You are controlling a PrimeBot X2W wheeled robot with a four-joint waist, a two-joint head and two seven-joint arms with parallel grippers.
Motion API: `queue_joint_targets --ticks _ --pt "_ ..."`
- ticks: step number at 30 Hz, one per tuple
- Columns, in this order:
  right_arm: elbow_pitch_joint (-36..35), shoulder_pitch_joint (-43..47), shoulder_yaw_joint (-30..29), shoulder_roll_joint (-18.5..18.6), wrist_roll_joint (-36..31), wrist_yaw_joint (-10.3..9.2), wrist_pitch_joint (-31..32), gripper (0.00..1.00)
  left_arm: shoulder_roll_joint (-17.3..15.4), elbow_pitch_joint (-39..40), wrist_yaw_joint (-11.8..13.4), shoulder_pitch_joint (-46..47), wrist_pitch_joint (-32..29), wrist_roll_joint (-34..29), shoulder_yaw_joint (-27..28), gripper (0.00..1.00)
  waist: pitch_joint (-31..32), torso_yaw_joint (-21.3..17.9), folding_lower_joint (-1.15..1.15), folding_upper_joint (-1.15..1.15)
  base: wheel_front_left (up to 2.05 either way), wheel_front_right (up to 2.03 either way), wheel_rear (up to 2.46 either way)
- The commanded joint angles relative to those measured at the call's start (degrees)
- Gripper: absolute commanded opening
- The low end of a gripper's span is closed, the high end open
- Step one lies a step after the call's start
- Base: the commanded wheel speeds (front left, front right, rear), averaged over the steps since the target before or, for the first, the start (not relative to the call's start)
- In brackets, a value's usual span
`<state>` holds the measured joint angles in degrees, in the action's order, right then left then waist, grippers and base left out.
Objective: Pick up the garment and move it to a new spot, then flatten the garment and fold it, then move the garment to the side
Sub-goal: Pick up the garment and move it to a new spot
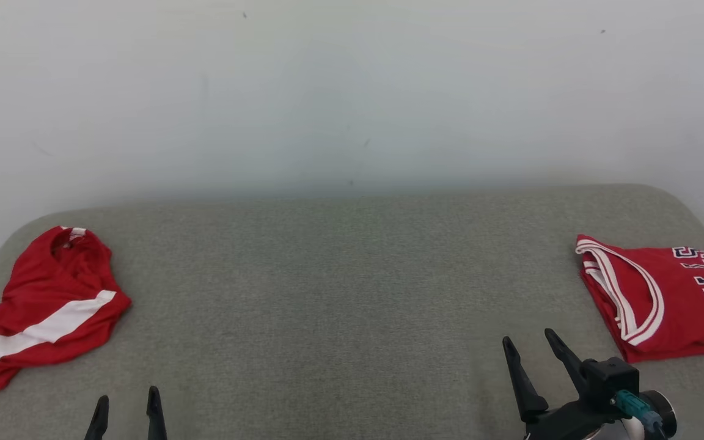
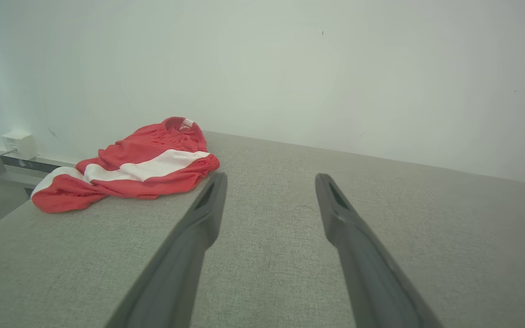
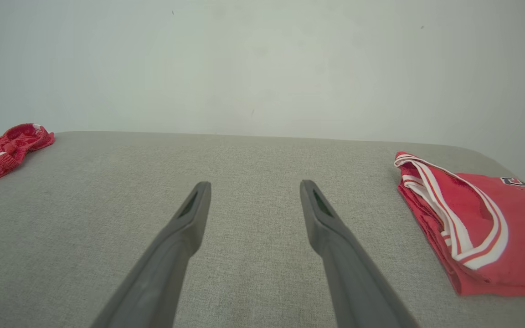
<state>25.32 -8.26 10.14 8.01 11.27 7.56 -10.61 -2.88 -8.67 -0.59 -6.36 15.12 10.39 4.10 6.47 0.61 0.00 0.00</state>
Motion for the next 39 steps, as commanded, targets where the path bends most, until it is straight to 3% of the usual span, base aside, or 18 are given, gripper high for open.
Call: queue_joint_targets --ticks 1,17,29,39 --pt "0.02 0.28 0.14 -0.39 0.27 -0.16 -0.22 1.0 -0.12 0.18 -0.36 -0.52 0.01 -0.4 0.43 1.0 0.14 3.17 0.0 0.0 0.0 0.0 0.0" --pt "2.53 -0.54 2.28 -2.58 0.52 -0.16 -2.04 1.0 -1.96 -0.13 -1.24 -1.86 0.01 -1.39 4.81 1.0 1.41 17.6 0.0 0.0 0.0 0.0 0.0" --pt "4.62 -1.06 2.47 -3.08 -0.74 -0.16 -3.07 1.0 -1.93 0.38 -1.13 -2.18 0.01 -1.23 6.08 1.0 1.59 22.44 0.0 0.0 0.0 0.0 0.0" --pt "5.61 -1.79 3.13 -3.02 -0.77 -0.16 -3.6 1.0 -1.71 0.73 -1.22 -3.12 0.01 -1.01 6.96 1.0 1.2 22.85 0.0 0.0 0.0 0.0 0.0"
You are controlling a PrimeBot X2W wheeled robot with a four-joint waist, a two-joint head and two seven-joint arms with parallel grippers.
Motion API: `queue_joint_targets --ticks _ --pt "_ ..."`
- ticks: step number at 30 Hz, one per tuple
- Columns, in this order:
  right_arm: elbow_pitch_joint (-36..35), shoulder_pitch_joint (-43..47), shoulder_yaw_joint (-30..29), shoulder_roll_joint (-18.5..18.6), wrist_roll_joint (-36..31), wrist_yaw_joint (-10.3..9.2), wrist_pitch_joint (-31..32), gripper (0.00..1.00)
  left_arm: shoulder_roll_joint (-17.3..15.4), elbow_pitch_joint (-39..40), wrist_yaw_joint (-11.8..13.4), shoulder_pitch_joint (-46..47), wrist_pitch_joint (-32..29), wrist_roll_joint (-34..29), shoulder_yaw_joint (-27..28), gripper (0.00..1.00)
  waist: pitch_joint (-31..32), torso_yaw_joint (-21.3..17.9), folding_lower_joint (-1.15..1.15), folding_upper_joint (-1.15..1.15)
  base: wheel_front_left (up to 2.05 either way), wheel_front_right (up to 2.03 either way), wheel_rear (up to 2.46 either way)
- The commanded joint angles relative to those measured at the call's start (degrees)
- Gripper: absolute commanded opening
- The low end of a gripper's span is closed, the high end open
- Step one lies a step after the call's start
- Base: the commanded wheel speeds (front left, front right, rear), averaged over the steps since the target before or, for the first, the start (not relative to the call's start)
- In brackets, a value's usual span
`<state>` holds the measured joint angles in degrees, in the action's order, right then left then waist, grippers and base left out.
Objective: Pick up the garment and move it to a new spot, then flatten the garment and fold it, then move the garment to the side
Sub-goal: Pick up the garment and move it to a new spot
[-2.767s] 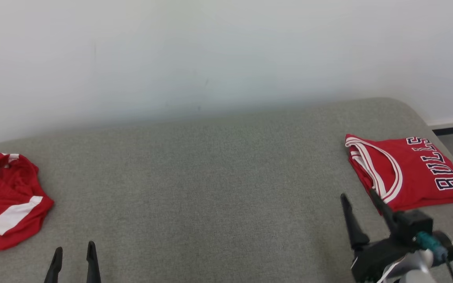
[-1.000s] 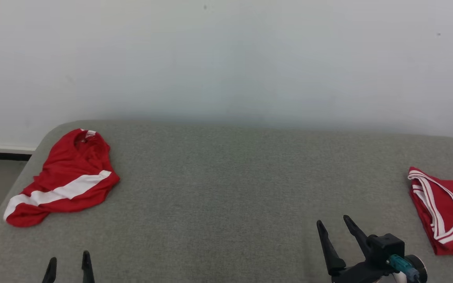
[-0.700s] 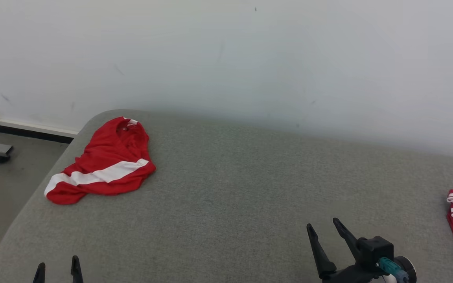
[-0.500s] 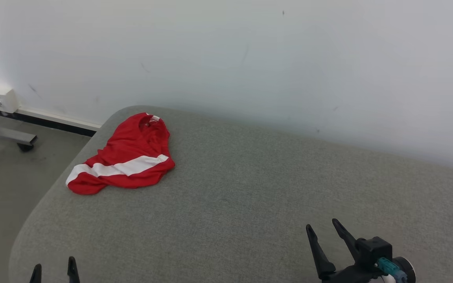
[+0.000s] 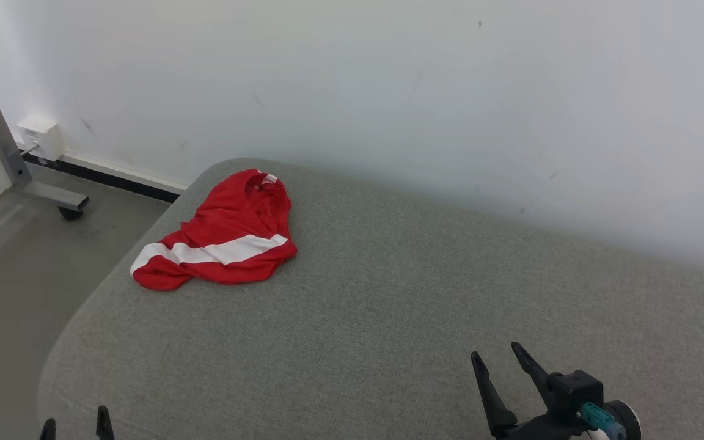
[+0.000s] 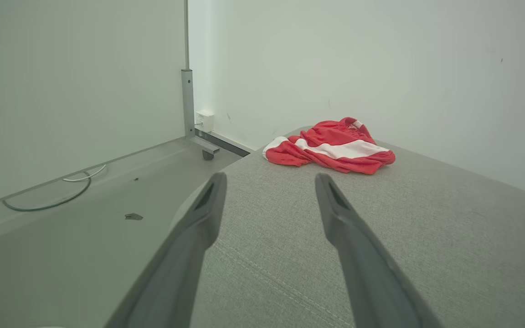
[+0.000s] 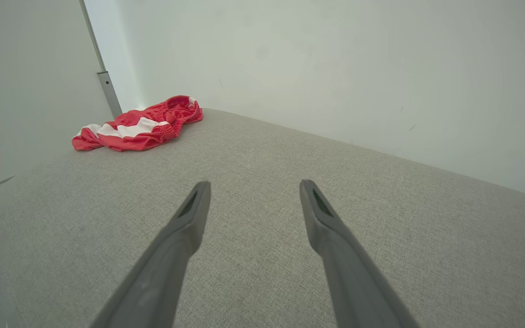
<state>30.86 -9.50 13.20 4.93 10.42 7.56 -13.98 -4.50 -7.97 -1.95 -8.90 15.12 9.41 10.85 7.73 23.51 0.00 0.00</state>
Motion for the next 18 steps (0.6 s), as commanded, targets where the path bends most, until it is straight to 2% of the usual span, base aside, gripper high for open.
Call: queue_joint_targets --ticks 1,5,9,14,18 --pt "0.16 -0.64 0.19 0.06 0.14 -0.16 -0.22 1.0 -0.05 -0.11 0.12 -0.38 0.01 0.09 0.21 1.0 -0.14 -0.15 0.0 0.0 0.0 0.0 0.0" --pt "0.23 -1.42 1.45 0.12 -0.3 -0.16 -0.12 1.0 0.38 -0.61 0.09 0.85 0.01 2.24 0.95 1.0 -1.13 -1.47 0.0 0.0 0.0 0.0 0.0" --pt "-0.14 -2.8 2.87 0.52 -0.44 -0.16 0.09 1.0 0.08 -2.39 -0.97 3.07 -0.98 4.16 0.92 1.0 -2.93 -3.42 0.0 0.0 0.0 0.0 0.0" --pt "-1.11 -4.23 4.9 0.96 -0.66 -0.16 0.64 1.0 -1.03 -5.92 -0.31 9.68 -3.48 5.94 1.39 1.0 -5.95 -6.55 0.0 0.0 0.0 0.0 0.0" --pt "-3.23 -7.14 6.94 1.96 -1.07 -0.16 1.73 1.0 -1.98 -8.89 0.35 16.93 -5.15 6.45 1.36 1.0 -11.22 -10.19 0.0 0.0 0.0 0.0 0.0"
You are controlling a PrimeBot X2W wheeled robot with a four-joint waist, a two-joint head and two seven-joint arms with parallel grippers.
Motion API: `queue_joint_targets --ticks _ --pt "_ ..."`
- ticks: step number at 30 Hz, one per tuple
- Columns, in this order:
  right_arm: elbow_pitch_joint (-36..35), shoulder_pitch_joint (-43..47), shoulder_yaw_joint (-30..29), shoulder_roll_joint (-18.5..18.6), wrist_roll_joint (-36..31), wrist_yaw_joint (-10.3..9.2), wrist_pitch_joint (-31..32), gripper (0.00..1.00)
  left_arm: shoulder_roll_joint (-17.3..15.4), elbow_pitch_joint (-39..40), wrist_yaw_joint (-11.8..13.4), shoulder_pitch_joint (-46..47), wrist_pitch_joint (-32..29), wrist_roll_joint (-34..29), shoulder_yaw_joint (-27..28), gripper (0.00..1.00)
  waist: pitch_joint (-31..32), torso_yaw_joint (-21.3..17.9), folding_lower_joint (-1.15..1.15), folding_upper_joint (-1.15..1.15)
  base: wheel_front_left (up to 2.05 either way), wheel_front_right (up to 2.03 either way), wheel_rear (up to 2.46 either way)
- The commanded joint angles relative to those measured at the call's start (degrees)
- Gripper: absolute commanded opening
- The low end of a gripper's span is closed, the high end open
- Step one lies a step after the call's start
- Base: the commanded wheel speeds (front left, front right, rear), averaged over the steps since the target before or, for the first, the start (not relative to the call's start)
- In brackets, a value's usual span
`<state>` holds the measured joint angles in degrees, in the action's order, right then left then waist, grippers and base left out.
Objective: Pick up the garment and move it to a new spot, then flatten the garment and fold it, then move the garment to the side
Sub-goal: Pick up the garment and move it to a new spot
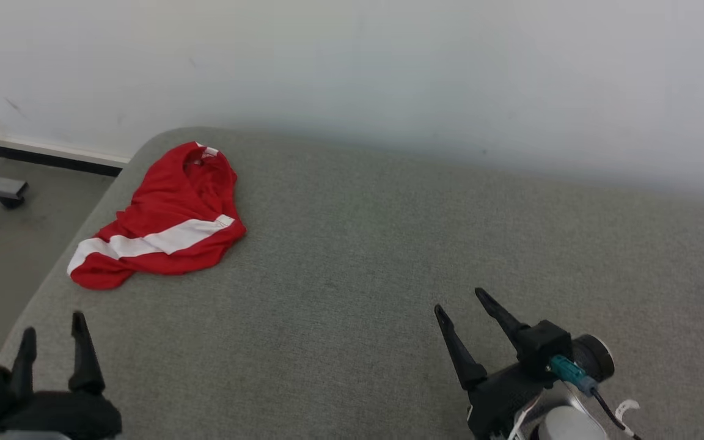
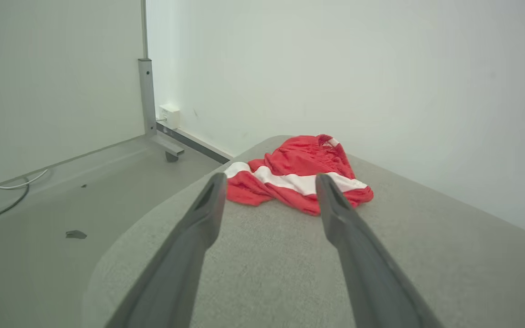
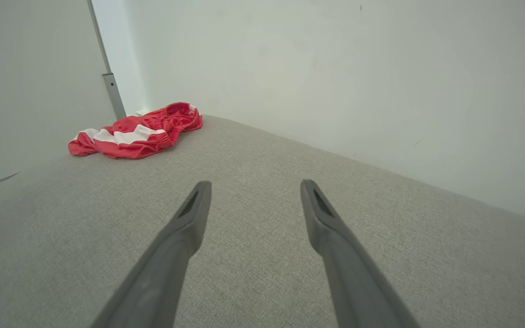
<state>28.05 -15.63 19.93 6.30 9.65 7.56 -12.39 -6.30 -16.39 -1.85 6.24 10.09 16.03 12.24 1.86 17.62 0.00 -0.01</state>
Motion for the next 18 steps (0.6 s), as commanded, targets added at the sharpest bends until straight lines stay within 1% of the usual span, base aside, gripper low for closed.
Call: queue_joint_targets --ticks 1,2,4,5,7,12,15,16,18 --pt "-0.97 -1.75 0.85 0.68 -0.33 -0.16 0.38 1.0 -0.15 -1.0 0.41 3.82 -0.26 0.86 0.54 1.0 -6.72 -5.3 0.0 0.01 0.0 0.0 0.0" --pt "-1.53 -2.61 1.39 0.87 -0.39 -0.16 0.54 1.0 -0.24 -1.8 0.65 5.75 -0.65 1.62 0.93 1.0 -8.02 -6.26 0.0 0.01 0.0 0.0 0.0" --pt "-2.74 -4.73 3.08 1.1 -0.37 -0.16 0.91 1.0 -1.57 -3.37 0.82 9.1 -1.54 2.76 1.97 1.0 -10.83 -8.49 0.0 0.01 0.0 0.0 0.0" --pt "-2.74 -4.73 3.08 1.1 -0.37 -0.16 0.91 1.0 -1.57 -3.37 0.82 9.1 -1.54 2.76 1.97 1.0 -10.83 -8.49 0.0 0.01 0.0 0.0 0.0" --pt "-3.82 -6.92 5.24 1.07 -0.23 -0.16 1.06 1.0 -2.71 -4.85 1.04 12.32 -3.17 3.84 2.8 1.0 -13.81 -10.96 0.0 0.01 0.0 0.0 0.0" --pt "-6.24 -12.34 10.39 1.46 0.18 -0.16 1.3 1.0 -7.56 -7.04 1.04 19.37 -7.81 7.54 6.26 1.0 -20.86 -16.29 0.0 0.01 0.0 0.0 0.0" --pt "-7.35 -14.89 11.66 1.46 0.52 -0.16 0.89 1.0 -8.68 -8.04 1.55 23.88 -11.98 12.72 10.08 1.0 -24.82 -18.47 0.0 0.01 0.0 0.0 0.0" --pt "-7.95 -16.3 11.67 1.14 0.8 -0.16 0.61 1.0 -10.62 -8.39 2.4 26.72 -15.54 15.57 12.38 1.0 -27.54 -19.57 0.0 0.01 0.0 0.0 0.0" --pt "-8.37 -17.57 11.7 0.88 0.43 -0.16 0.17 1.0 -11.86 -8.24 3.32 28.89 -19.05 17.59 13.42 1.0 -29.7 -20.5 0.0 0.01 0.0 0.0 0.0"
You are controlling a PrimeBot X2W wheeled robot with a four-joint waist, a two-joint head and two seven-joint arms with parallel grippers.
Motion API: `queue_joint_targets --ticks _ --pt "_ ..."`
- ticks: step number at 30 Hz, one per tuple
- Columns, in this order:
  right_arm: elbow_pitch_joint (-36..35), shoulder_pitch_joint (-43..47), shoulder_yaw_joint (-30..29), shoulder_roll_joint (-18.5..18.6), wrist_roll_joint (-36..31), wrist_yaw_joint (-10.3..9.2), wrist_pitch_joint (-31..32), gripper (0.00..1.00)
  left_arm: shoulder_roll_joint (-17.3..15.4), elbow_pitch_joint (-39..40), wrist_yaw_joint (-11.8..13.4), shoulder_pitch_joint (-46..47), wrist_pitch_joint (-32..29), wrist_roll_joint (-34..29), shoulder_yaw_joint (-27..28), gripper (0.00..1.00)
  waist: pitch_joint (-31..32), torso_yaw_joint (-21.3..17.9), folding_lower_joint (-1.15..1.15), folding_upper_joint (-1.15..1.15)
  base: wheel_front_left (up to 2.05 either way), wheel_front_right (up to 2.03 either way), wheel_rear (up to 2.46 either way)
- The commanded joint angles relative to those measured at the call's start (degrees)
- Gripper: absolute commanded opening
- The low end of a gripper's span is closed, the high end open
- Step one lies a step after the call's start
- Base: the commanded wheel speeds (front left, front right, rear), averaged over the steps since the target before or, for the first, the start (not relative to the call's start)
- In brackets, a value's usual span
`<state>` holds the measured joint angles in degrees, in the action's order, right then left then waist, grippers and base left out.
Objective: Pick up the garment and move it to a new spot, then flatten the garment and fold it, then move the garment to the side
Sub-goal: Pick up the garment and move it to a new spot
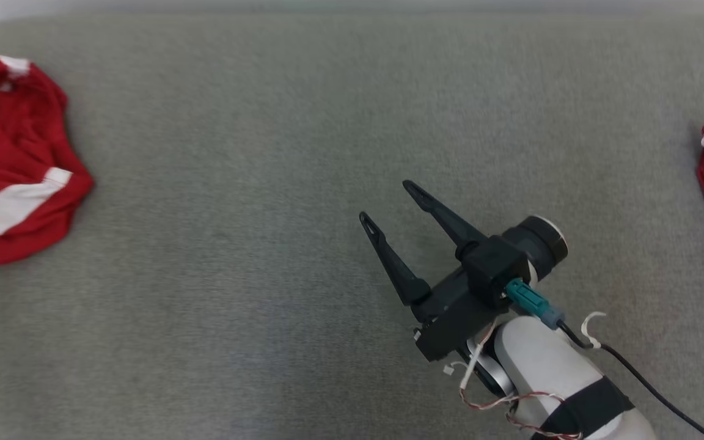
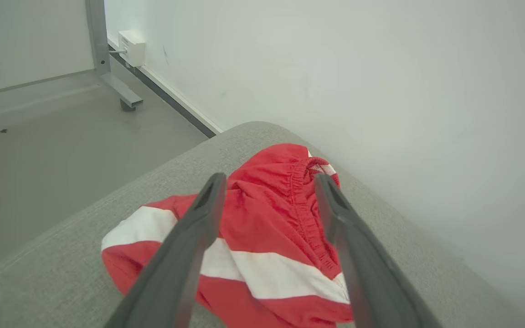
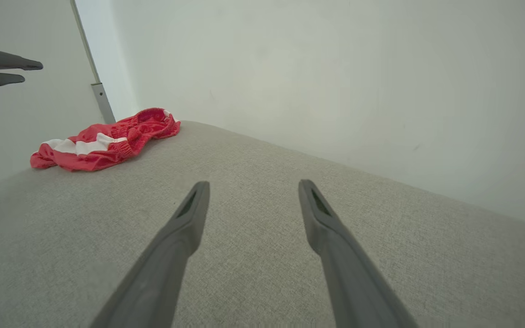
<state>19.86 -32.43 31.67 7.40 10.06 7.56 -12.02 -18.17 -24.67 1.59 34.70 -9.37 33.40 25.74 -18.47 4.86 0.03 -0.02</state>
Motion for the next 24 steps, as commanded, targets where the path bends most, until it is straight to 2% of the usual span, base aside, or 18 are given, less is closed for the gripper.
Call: queue_joint_targets --ticks 1,6,10,18,22,23,24 --pt "-0.38 -1.29 -0.05 -0.34 -0.05 -0.16 -0.35 1.0 -0.75 0.32 0.59 1.33 -1.43 0.68 0.4 1.0 -10.38 -8.18 -0.03 0.02 0.0 0.0 0.0" --pt "-1.59 -3.59 0.19 -0.63 -0.87 -0.16 -1.11 1.0 -6.22 -3.88 2.38 7.21 -8.41 4.73 3.79 1.0 -15.15 -10.26 -0.03 0.02 0.0 0.0 0.0" --pt "-2.28 -4.16 -0.81 -0.69 -1.7 -0.16 -1.63 1.0 -8.97 -5.37 5.76 9.59 -11.95 4.87 4.56 1.0 -17.17 -11.56 -0.03 0.02 0.0 0.0 0.0" --pt "-2.7 -3.32 -2.73 -1.05 -2.09 -0.16 -2.15 1.0 -9.69 -6.83 9.68 8.61 -16.22 4.51 4.47 1.0 -18.39 -12.64 -0.03 0.02 0.0 0.0 0.0" --pt "-2.86 -3.07 -3.42 -1.18 -1.94 -0.16 -2.31 1.0 -7.68 -9.28 10.28 5.91 -19.82 4.59 2.92 1.0 -17.92 -12.72 -0.03 0.02 0.0 0.0 0.0" --pt "-2.83 -2.92 -3.57 -1.13 -1.96 -0.16 -2.35 1.0 -7.17 -9.68 9.75 5.07 -20.74 4.7 2.3 0.45 -17.64 -12.67 -0.03 0.02 0.0 0.0 0.0" --pt "-2.69 -2.71 -3.81 -1.02 -1.97 -0.16 -2.37 1.0 -6.76 -9.86 8.93 4.32 -21.21 4.77 1.7 0.23 -17.18 -12.55 -0.03 0.02 0.0 0.0 0.0"
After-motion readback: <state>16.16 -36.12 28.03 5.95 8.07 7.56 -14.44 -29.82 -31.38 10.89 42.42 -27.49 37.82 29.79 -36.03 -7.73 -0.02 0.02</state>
